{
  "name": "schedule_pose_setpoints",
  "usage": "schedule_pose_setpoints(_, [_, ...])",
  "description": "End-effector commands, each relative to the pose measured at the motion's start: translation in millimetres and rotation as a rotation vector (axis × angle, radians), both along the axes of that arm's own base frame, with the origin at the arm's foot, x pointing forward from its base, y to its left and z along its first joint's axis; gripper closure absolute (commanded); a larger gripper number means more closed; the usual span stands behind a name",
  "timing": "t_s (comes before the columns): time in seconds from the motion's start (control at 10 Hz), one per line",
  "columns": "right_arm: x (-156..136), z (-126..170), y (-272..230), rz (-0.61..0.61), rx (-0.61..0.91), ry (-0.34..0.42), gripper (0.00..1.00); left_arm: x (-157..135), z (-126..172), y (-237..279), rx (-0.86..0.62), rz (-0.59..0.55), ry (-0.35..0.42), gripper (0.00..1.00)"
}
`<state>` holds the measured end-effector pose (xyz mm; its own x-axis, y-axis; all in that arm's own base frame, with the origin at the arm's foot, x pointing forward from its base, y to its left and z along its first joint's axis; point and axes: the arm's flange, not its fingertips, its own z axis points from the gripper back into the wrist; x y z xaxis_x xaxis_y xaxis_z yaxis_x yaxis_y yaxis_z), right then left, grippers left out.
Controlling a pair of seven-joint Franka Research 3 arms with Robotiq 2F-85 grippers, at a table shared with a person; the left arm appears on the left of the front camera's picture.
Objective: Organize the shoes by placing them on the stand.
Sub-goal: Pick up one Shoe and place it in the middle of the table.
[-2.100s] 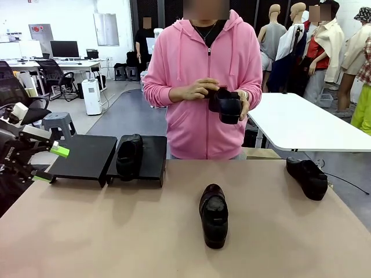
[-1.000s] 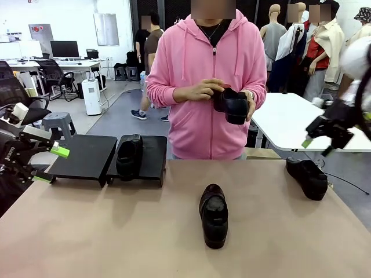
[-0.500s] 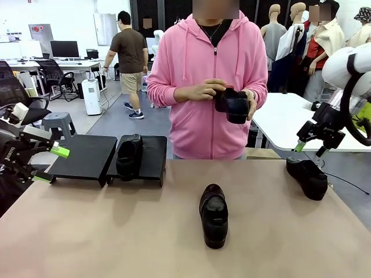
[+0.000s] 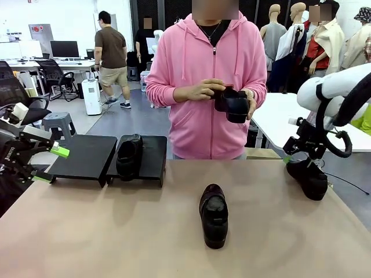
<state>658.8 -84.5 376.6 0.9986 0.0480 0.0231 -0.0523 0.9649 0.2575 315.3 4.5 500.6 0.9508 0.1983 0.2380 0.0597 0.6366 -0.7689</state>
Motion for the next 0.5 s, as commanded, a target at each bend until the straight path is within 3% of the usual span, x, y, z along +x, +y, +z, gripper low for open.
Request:
schedule_pose_setpoints(0.0, [13.1,1.3,-2.3,-0.121,-0.092,-0.015,0.0,0.0,2.0,0.0,-0.009,0.006,0.009,0.0])
schedule_pose_setpoints(0.4, [16.3,-8.2,-1.7,-0.105,-0.082,0.05,0.0,0.0,2.0,0.0,-0.009,0.006,0.009,0.0])
